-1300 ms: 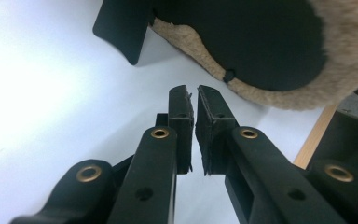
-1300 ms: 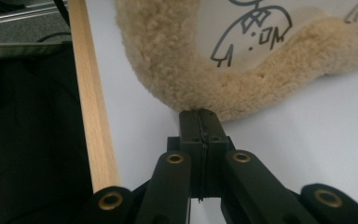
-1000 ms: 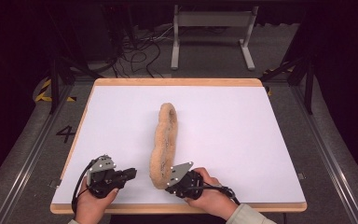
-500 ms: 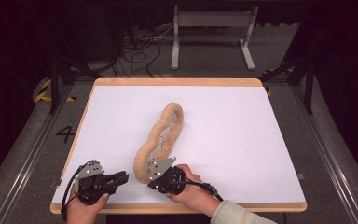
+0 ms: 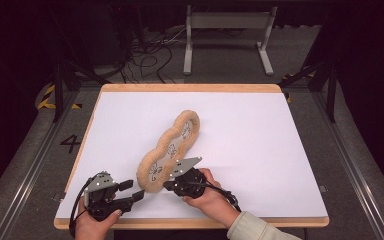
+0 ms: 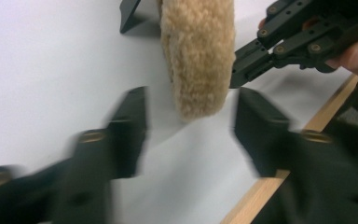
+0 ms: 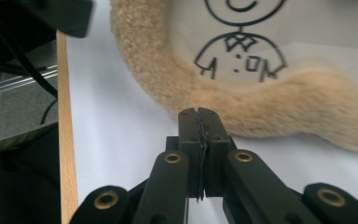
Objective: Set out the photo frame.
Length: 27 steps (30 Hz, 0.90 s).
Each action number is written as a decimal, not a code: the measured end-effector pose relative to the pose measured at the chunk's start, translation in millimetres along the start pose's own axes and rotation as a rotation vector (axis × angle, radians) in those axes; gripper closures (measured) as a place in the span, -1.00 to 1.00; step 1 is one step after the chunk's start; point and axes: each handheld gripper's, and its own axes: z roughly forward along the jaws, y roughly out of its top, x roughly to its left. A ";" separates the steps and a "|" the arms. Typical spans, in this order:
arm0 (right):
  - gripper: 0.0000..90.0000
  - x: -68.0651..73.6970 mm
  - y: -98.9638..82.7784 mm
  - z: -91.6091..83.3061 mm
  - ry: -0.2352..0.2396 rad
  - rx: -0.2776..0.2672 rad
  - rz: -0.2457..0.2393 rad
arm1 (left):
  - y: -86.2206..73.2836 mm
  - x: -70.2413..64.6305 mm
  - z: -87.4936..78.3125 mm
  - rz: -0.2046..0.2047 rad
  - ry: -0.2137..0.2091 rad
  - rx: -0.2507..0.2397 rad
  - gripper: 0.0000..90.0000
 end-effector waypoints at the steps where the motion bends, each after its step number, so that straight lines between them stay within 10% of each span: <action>1: 0.97 -0.7 -0.8 -3.1 -0.006 -0.003 0.001 | 0.8 -1.1 1.2 0.010 0.013 -0.005 -0.34; 8: 0.95 -10.3 -7.0 -26.2 -0.064 -0.042 0.040 | 8.0 -5.6 20.1 -0.010 0.055 -0.012 -0.49; 16: 0.89 -19.9 -15.8 -51.3 -0.123 -0.071 0.077 | 11.1 -1.0 31.0 -0.009 0.023 0.044 0.11; 27: 0.87 -30.2 -24.8 -76.3 -0.176 -0.103 0.117 | 12.7 17.2 22.5 -0.037 0.029 0.037 0.24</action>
